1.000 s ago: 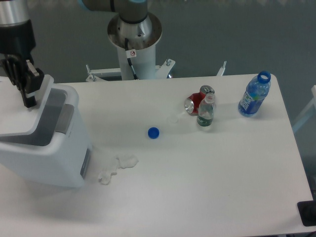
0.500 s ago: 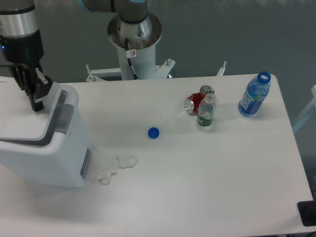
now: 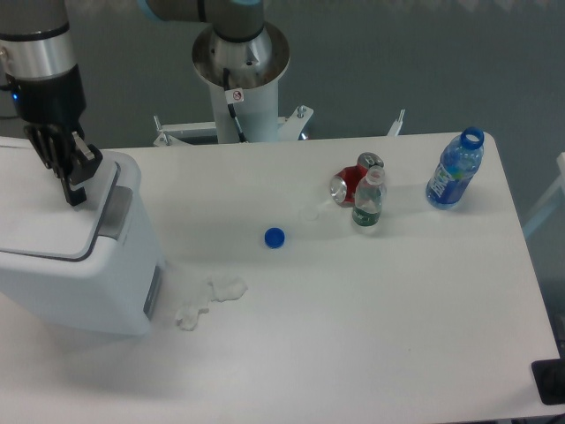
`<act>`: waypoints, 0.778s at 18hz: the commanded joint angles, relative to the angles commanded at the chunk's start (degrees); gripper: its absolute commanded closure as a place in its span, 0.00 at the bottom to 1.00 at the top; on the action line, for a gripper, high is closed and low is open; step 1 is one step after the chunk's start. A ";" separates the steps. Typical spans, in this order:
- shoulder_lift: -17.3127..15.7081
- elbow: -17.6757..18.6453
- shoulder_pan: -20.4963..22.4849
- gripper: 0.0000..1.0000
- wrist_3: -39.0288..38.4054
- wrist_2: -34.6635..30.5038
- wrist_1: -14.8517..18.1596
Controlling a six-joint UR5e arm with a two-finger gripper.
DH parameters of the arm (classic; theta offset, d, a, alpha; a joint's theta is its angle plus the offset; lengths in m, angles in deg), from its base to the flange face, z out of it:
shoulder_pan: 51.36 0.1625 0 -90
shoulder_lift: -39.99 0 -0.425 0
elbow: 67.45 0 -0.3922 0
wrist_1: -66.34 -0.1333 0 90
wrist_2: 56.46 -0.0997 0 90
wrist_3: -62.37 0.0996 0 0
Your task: Close the trash can
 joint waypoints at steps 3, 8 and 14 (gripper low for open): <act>0.09 0.00 -0.09 1.00 0.00 0.00 0.00; 0.09 0.18 0.09 1.00 0.09 0.09 0.00; -1.31 -1.14 4.21 0.99 0.09 6.40 0.00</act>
